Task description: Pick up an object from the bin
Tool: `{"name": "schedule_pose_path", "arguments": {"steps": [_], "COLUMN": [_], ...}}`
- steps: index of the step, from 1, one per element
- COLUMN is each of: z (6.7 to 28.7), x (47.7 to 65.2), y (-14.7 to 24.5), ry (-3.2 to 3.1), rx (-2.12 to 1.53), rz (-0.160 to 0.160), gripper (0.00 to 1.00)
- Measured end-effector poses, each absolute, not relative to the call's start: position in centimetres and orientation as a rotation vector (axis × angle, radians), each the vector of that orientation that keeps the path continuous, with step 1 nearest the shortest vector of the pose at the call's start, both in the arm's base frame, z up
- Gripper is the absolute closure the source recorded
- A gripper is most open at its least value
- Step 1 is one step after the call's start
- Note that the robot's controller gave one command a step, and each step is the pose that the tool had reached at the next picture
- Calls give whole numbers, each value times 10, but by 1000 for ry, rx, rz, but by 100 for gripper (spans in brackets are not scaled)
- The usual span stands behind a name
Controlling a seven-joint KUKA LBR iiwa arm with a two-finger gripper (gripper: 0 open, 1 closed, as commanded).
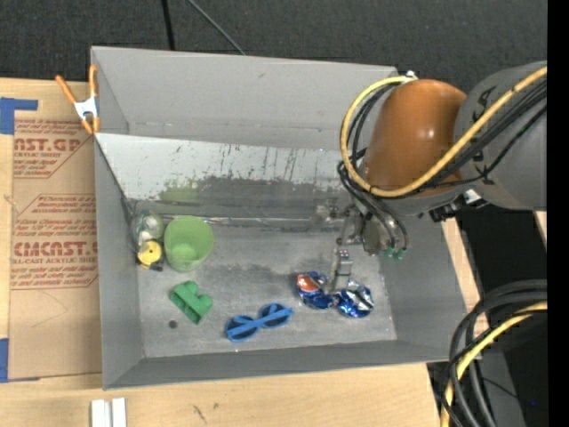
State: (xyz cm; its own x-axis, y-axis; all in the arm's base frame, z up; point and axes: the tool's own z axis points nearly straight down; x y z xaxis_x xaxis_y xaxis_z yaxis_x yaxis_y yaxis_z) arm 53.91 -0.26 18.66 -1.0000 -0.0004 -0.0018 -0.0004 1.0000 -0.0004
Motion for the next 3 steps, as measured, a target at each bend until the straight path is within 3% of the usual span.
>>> {"name": "schedule_pose_path", "arguments": {"steps": [1, 2, 3], "z": [66, 70, 226], "x": [512, 515, 501], "y": [-34, -33, -24], "ry": [3143, 3134, 3125], "rx": [-186, -186, -223], "rz": [0, 0, -2], "gripper": [0, 100, 100]}}
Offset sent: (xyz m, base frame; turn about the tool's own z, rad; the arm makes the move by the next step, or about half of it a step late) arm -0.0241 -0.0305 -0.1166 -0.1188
